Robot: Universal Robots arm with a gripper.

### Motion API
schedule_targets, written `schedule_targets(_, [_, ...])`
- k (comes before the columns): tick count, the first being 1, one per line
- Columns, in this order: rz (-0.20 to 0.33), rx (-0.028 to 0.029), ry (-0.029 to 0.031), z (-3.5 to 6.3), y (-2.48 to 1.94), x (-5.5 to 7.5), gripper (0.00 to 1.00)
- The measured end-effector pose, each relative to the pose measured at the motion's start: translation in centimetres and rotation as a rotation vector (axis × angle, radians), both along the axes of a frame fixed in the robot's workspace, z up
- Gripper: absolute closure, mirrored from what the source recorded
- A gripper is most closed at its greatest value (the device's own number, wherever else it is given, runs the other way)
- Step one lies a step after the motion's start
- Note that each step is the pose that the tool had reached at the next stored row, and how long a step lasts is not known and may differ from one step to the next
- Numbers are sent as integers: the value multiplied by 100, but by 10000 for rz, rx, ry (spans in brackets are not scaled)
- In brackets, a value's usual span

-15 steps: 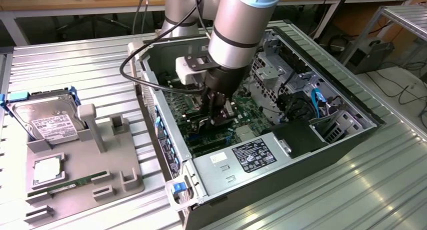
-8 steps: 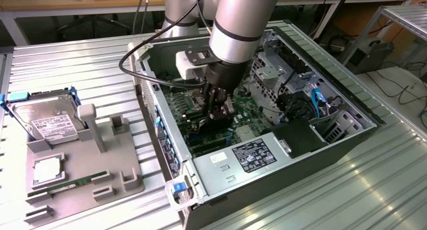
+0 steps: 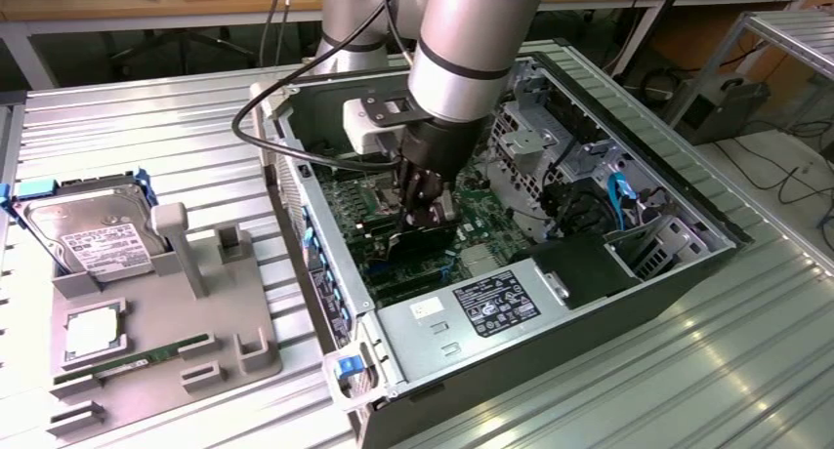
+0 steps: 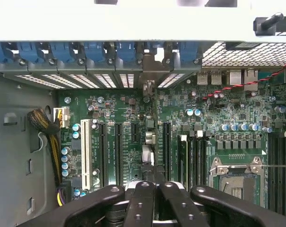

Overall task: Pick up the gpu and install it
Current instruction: 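Insert the gpu into the slot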

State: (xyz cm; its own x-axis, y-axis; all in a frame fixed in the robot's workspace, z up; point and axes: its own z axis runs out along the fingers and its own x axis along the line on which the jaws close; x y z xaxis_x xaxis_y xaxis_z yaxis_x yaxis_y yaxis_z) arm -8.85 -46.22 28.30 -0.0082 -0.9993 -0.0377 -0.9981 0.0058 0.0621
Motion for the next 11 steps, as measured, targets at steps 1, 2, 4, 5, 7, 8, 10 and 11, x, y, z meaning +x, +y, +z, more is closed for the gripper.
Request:
schedule_targets(1, [0,0,-7,0,3,0,89])
schedule_targets(2, [1,0,-14,0,5,-1,89])
schedule_targets(4, [0,1,-22,-1,6,-5,89])
schedule_targets(5, [0,3,-25,-2,8,-7,89])
schedule_targets(7, [1,1,-30,-5,11,-14,89])
schedule_targets(8, [1,2,-33,-8,13,-18,89])
schedule_targets(10, [1,0,-41,-13,18,-26,89])
schedule_targets(11, [1,-1,-45,-17,20,-30,89])
